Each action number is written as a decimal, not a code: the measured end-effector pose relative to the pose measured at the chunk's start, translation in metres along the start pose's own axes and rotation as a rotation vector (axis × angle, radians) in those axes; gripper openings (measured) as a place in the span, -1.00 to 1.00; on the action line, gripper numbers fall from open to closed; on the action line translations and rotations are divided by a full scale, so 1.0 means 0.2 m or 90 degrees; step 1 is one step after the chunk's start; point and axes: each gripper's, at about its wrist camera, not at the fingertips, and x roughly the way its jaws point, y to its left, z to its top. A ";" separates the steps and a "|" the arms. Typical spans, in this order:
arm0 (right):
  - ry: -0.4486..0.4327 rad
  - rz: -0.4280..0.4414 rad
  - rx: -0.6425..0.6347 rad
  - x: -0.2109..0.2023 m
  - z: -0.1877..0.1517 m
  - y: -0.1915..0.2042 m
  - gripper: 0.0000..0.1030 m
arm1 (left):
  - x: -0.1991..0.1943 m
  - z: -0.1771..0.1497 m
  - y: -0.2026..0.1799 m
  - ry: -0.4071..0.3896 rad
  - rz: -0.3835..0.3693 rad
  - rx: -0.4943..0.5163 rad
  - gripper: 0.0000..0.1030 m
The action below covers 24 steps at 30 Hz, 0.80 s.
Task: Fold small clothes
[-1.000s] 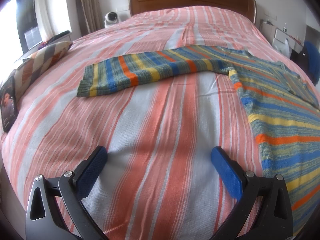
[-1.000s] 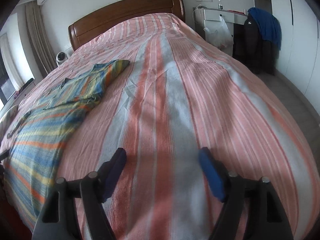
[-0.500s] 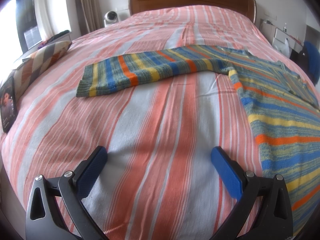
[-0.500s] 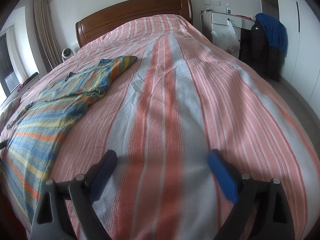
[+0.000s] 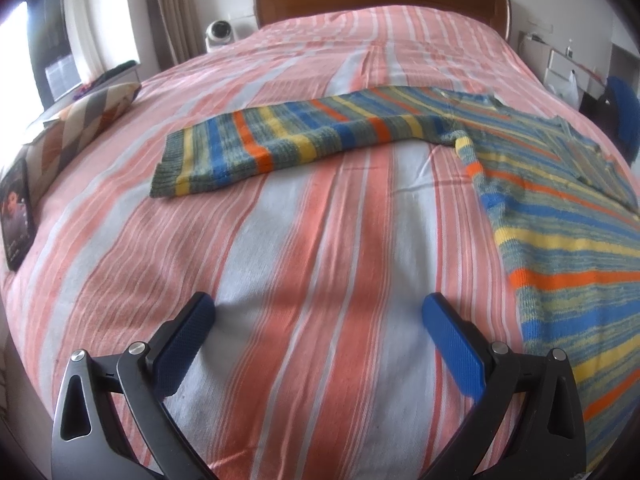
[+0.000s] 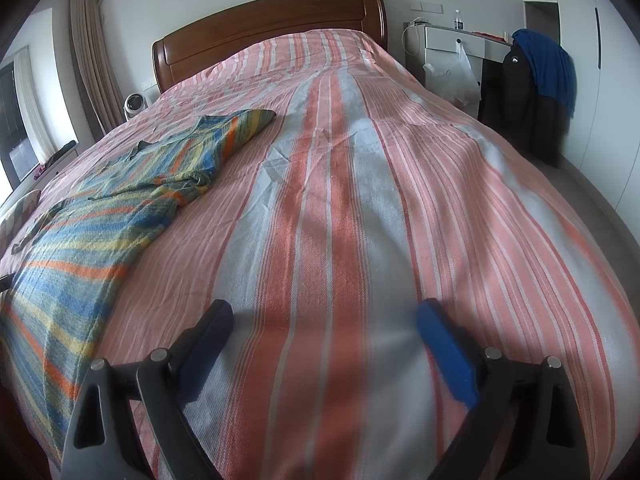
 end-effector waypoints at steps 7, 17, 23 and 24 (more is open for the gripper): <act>-0.001 -0.004 -0.003 0.00 0.00 0.00 0.81 | -0.01 -0.03 -0.02 0.000 0.002 -0.001 0.99; 0.000 -0.007 -0.005 0.00 0.00 0.00 0.81 | -0.01 -0.03 -0.02 0.000 0.002 0.000 0.99; 0.000 -0.006 -0.005 0.00 0.00 0.00 0.81 | -0.01 -0.03 -0.02 0.000 0.002 0.000 0.99; 0.000 -0.006 -0.005 0.00 0.00 0.00 0.81 | -0.01 -0.03 -0.02 0.000 0.002 0.000 0.99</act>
